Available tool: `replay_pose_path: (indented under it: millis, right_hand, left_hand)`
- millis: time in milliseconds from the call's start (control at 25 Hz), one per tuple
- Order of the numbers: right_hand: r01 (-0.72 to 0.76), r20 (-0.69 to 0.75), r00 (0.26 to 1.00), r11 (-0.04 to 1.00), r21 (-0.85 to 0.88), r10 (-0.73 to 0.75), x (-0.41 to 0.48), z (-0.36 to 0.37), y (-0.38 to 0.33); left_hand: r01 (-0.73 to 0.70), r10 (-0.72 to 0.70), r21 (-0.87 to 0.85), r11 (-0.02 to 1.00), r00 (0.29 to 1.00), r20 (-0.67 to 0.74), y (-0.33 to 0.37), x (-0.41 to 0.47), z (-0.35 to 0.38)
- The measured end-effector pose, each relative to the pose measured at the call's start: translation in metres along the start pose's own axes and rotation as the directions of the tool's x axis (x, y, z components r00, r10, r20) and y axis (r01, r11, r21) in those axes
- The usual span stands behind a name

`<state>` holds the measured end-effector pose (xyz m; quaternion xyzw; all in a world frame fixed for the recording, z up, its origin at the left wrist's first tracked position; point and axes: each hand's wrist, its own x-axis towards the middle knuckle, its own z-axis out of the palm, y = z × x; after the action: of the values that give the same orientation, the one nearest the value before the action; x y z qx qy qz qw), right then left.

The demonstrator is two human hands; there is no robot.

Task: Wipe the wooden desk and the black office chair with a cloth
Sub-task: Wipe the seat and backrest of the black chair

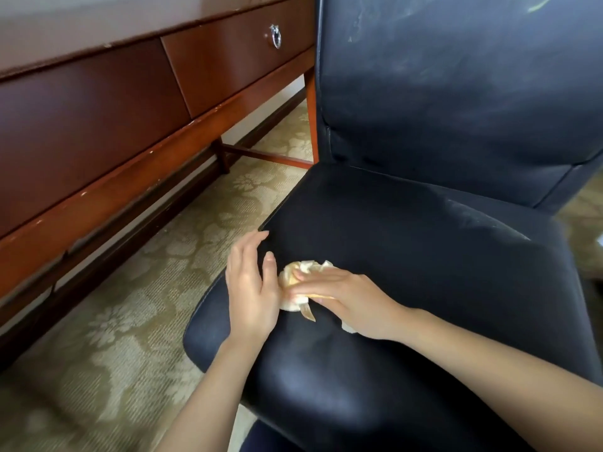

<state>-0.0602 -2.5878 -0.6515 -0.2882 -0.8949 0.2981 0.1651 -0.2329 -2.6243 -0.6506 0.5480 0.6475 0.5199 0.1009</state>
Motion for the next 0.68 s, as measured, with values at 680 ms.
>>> replay_pose_path:
  millis: [680]
  right_hand:
    - [0.024, -0.129, 0.987, 0.879, -0.477, -0.097, -0.257, 0.016, -0.040]
  left_hand:
    - [-0.095, 0.022, 0.130, 0.987, 0.880, 0.474, 0.073, -0.208, 0.035]
